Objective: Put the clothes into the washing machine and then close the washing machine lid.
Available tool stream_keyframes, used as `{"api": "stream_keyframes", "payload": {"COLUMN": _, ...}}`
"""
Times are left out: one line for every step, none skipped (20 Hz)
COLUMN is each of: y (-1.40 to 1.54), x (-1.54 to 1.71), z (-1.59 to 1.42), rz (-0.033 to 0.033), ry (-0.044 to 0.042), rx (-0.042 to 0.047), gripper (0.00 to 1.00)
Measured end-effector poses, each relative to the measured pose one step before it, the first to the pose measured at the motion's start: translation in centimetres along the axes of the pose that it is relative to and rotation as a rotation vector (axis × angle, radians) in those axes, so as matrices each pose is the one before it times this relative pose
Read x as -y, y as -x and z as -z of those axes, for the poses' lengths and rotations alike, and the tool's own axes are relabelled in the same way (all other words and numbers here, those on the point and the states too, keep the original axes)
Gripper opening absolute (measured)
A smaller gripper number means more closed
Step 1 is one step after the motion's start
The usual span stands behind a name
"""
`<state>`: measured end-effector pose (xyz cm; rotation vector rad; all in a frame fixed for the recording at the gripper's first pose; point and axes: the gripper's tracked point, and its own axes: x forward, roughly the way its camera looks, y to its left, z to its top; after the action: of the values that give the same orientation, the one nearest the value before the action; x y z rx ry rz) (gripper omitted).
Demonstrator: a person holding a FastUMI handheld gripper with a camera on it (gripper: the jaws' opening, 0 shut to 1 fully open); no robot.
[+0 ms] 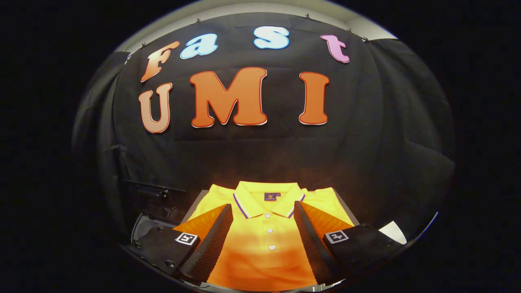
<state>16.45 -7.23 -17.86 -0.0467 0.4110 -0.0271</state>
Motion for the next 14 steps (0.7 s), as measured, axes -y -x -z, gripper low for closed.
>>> {"api": "stream_keyframes", "payload": {"y": -0.855, "x": 0.228, "z": 0.549, "rz": -0.00214, "ry": -0.00563, "rx": -0.02533, "gripper": 0.98}}
{"api": "stream_keyframes", "payload": {"y": -0.832, "x": 0.180, "z": 0.584, "rz": -0.00220, "ry": -0.00199, "rx": -0.02259, "gripper": 0.98}}
{"api": "stream_keyframes", "payload": {"y": -0.826, "x": 0.222, "z": 0.608, "rz": 0.00020, "ry": -0.00236, "rx": -0.02627, "gripper": 0.98}}
{"api": "stream_keyframes", "payload": {"y": -0.762, "x": 0.207, "z": 0.514, "rz": -0.00187, "ry": -0.00621, "rx": -0.02890, "gripper": 0.98}}
{"api": "stream_keyframes", "payload": {"y": -0.676, "x": 0.042, "z": 0.706, "rz": 0.00189, "ry": -0.00626, "rx": -0.03546, "gripper": 0.98}}
{"api": "stream_keyframes", "payload": {"y": -0.728, "x": 0.263, "z": 0.689, "rz": 0.00205, "ry": -0.00062, "rx": -0.03423, "gripper": 0.98}}
{"api": "stream_keyframes", "payload": {"y": -0.343, "x": -0.015, "z": 0.572, "rz": -0.00182, "ry": 0.00574, "rx": -0.03255, "gripper": 0.98}}
{"api": "stream_keyframes", "payload": {"y": -0.488, "x": 0.007, "z": 0.440, "rz": 0.00033, "ry": 0.00696, "rx": -0.02162, "gripper": 0.98}}
{"api": "stream_keyframes", "payload": {"y": -0.325, "x": 0.140, "z": 0.266, "rz": 0.00493, "ry": 0.01033, "rx": -0.01843, "gripper": 0.98}}
{"api": "stream_keyframes", "payload": {"y": -0.247, "x": 0.081, "z": 0.147, "rz": 0.00519, "ry": 0.01031, "rx": -0.01471, "gripper": 0.98}}
{"api": "stream_keyframes", "payload": {"y": -0.126, "x": -0.014, "z": 0.206, "rz": 0.00211, "ry": 0.00437, "rx": -0.01299, "gripper": 0.98}}
{"api": "stream_keyframes", "payload": {"y": -0.277, "x": -0.030, "z": 0.144, "rz": 0.00076, "ry": -0.00353, "rx": -0.01370, "gripper": 0.98}}
{"api": "stream_keyframes", "payload": {"y": -0.254, "x": 0.101, "z": 0.400, "rz": -0.00216, "ry": -0.00095, "rx": -0.01908, "gripper": 0.98}}
{"api": "stream_keyframes", "payload": {"y": -0.256, "x": -0.057, "z": 0.153, "rz": -0.00309, "ry": -0.00811, "rx": -0.01206, "gripper": 0.99}}
